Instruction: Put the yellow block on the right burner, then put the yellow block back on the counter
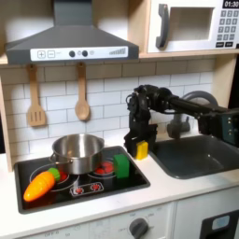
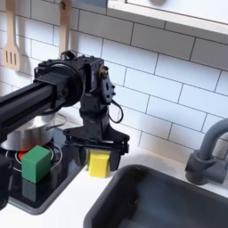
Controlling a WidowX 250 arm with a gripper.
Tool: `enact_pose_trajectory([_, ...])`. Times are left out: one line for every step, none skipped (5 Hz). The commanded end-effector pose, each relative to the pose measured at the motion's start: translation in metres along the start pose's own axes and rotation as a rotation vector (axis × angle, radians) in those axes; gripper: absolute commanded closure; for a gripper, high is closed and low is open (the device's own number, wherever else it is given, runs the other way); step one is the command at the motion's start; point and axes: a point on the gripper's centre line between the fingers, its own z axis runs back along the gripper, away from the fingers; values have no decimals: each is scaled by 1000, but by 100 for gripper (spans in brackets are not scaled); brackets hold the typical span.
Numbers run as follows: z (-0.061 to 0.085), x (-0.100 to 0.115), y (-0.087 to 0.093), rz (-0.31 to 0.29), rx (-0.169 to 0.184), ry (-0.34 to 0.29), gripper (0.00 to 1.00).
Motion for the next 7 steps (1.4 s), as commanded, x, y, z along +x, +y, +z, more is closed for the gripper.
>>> enact_pose_trajectory([0,-2,1,1,4,1,100])
enact_pose_trajectory([0,-2,0,-4,6,0,100])
enact_pose_trajectory([1,-2,1,-9,7,1,100])
enact_pose_trajectory([10,-3,2,-12,-15,-5,100])
enact_pose_trajectory([13,-10,1,-30,-40,32,100])
enact_pose_trajectory([21,-14,4,-27,-39,34,100])
enact_pose_trajectory([39,-17,8,-27,-48,-5,100])
